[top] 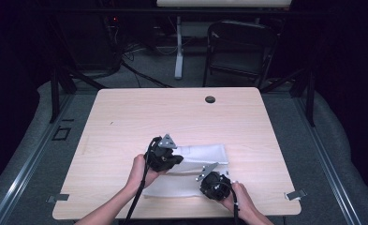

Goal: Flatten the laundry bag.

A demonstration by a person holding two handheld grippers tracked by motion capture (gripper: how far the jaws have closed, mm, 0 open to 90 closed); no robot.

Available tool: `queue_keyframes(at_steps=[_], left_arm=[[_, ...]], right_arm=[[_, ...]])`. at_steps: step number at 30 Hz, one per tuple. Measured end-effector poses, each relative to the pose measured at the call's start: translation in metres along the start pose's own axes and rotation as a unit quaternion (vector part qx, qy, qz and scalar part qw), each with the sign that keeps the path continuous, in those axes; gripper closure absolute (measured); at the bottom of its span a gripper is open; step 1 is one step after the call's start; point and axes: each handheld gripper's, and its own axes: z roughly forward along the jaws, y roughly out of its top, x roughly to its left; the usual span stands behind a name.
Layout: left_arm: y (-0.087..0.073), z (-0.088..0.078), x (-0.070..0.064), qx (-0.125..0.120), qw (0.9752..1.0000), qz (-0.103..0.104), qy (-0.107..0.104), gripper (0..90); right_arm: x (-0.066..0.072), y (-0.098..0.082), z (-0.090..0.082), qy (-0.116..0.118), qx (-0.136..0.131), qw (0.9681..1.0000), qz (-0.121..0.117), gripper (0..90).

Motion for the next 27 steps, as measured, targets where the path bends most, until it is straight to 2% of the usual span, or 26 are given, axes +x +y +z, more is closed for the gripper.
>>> queue_keyframes(at_steps=[5, 6, 12, 18, 27], left_arm=[[0.007, 0.001, 0.008, -0.001, 1.0, -0.003, 0.007, 89.5], [0.008, 0.001, 0.009, -0.001, 0.9999, -0.003, 0.011, 89.5], [0.015, -0.002, 0.017, -0.005, 0.9998, -0.009, 0.019, 89.5], [0.025, -0.003, 0.023, -0.008, 0.9994, -0.002, 0.033, 89.5], [0.037, -0.006, 0.034, -0.014, 0.9985, -0.002, 0.054, 89.5]], right_arm=[[-0.002, 0.0, 0.0, 0.003, 0.005, 1.0, -0.002, 90.0], [-0.002, 0.001, 0.0, 0.009, 0.004, 0.9999, 0.007, 90.0], [-0.003, 0.001, 0.0, 0.015, 0.002, 0.9998, 0.009, 90.0], [-0.006, 0.001, -0.001, 0.021, 0.01, 0.9997, 0.01, 90.0], [-0.008, 0.0, -0.001, 0.031, 0.011, 0.9994, 0.012, 90.0]])
